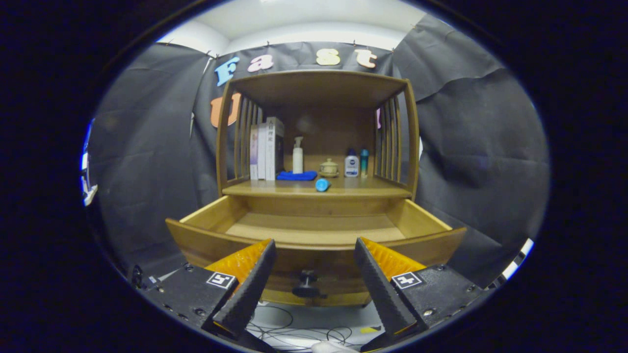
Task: Pull open the drawer, take out the items inside it, and place them on the countertop above the cabinet.
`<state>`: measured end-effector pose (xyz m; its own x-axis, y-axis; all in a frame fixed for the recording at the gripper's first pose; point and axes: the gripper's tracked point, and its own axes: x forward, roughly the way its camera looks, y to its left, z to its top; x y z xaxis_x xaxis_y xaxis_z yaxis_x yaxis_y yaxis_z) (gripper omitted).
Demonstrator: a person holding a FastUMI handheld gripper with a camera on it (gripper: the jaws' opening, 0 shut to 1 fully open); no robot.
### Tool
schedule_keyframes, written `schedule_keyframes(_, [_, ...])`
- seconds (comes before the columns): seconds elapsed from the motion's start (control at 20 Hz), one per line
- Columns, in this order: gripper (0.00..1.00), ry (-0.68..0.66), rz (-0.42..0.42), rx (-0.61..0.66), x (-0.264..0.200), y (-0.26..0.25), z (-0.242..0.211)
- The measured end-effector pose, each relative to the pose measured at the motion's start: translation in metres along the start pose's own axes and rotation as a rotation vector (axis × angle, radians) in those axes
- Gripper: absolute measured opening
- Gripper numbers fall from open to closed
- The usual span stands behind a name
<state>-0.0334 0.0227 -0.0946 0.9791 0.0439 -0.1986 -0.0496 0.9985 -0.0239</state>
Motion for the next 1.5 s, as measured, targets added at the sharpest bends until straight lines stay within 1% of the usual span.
schedule_keyframes(0.15, [1.00,0.038,0.002,-0.015,0.008,0.006,-0.026])
schedule_keyframes(0.25, [1.00,0.047,0.001,-0.021,0.015,0.010,-0.034])
schedule_keyframes(0.3, [1.00,0.050,-0.006,-0.024,0.028,0.004,-0.042])
schedule_keyframes(0.4, [1.00,0.063,-0.031,-0.028,0.036,0.001,-0.047])
schedule_keyframes(0.55, [1.00,0.075,-0.034,-0.010,0.047,0.005,-0.050])
schedule_keyframes(0.6, [1.00,0.085,-0.050,-0.005,0.049,0.003,-0.051])
schedule_keyframes(0.65, [1.00,0.067,-0.068,0.003,0.053,0.001,-0.050])
schedule_keyframes(0.75, [1.00,0.047,-0.077,-0.003,0.053,0.005,-0.052])
schedule_keyframes(0.9, [1.00,0.034,-0.074,-0.007,0.057,0.008,-0.054])
schedule_keyframes(1.15, [0.99,0.065,-0.050,-0.024,0.071,0.012,-0.062])
schedule_keyframes(1.35, [0.99,0.060,-0.050,-0.030,0.078,0.011,-0.058])
schedule_keyframes(1.5, [0.99,0.057,-0.043,0.002,0.089,0.008,-0.046])
